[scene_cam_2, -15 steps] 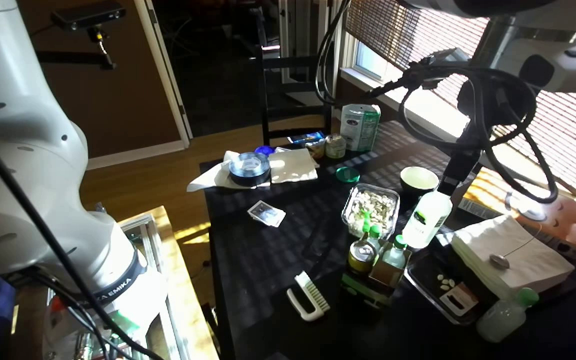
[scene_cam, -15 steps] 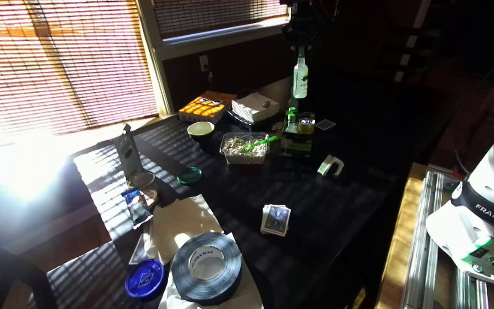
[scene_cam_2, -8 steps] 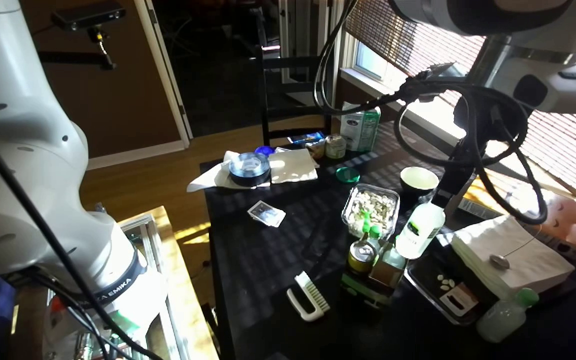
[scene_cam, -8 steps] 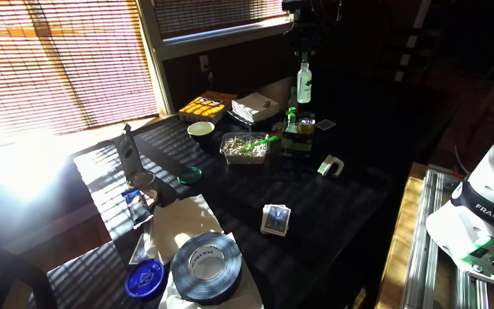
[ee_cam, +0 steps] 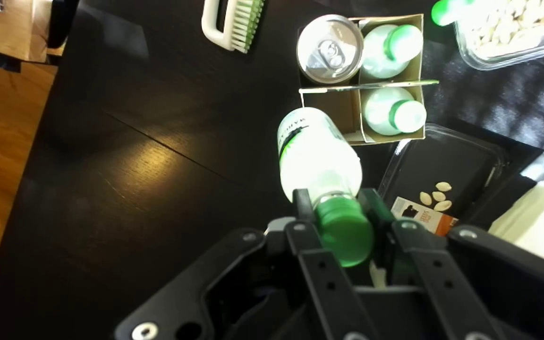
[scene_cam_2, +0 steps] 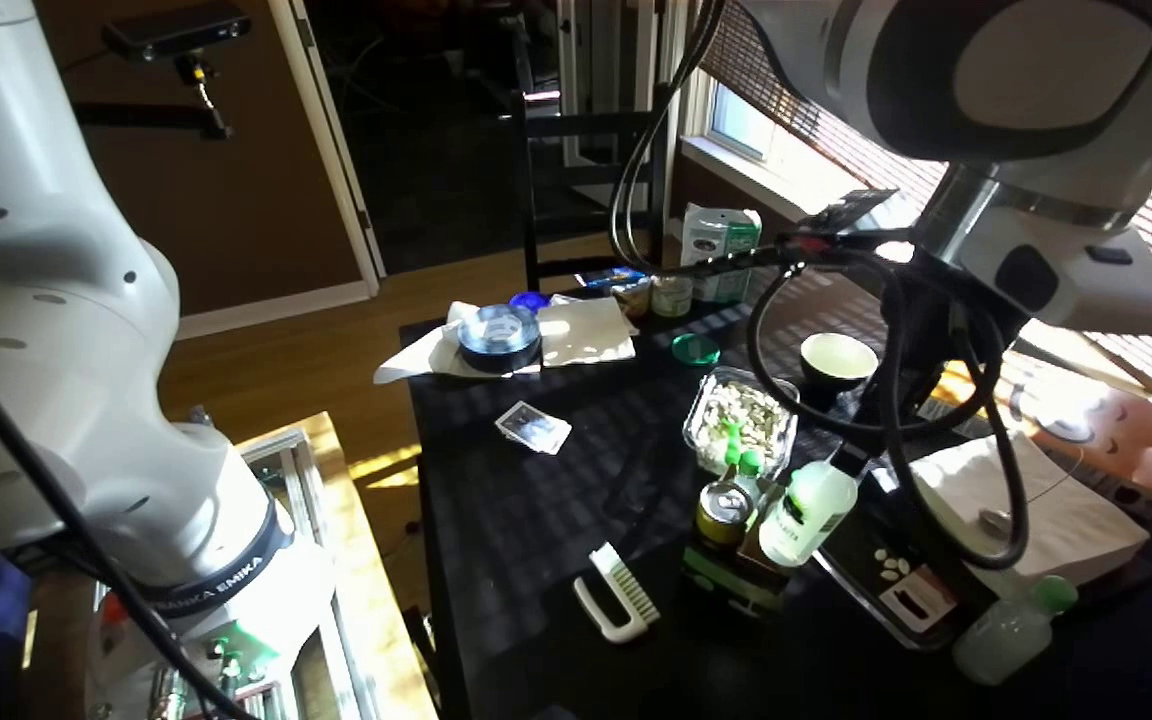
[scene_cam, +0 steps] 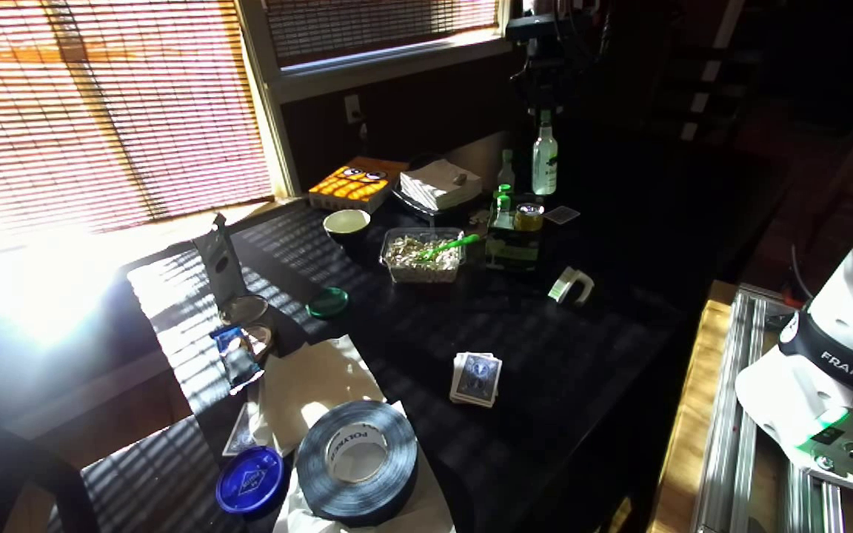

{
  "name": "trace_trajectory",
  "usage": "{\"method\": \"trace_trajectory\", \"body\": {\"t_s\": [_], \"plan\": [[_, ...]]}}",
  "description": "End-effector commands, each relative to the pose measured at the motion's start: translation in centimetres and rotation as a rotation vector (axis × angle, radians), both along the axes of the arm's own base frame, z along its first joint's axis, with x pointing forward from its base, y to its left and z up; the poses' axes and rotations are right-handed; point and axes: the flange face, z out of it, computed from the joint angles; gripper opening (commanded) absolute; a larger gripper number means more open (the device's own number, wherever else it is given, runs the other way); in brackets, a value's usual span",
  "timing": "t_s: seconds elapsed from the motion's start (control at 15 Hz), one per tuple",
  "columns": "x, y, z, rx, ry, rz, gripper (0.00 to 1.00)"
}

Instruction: Pick up the glass bottle from the left side of the table and put it in the box.

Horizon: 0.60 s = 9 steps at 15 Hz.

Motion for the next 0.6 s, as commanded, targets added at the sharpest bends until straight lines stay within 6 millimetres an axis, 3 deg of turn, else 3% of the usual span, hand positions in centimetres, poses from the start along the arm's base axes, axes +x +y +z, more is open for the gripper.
{"method": "trace_trajectory", "body": {"t_s": [0.0,0.53], "plan": [[-1.1,0.2,-0.5,0.011,-0.063,-0.028,0.07],[-2.4,1.1,-1.9,0.009,-0.115,-0.037,0.07]]}}
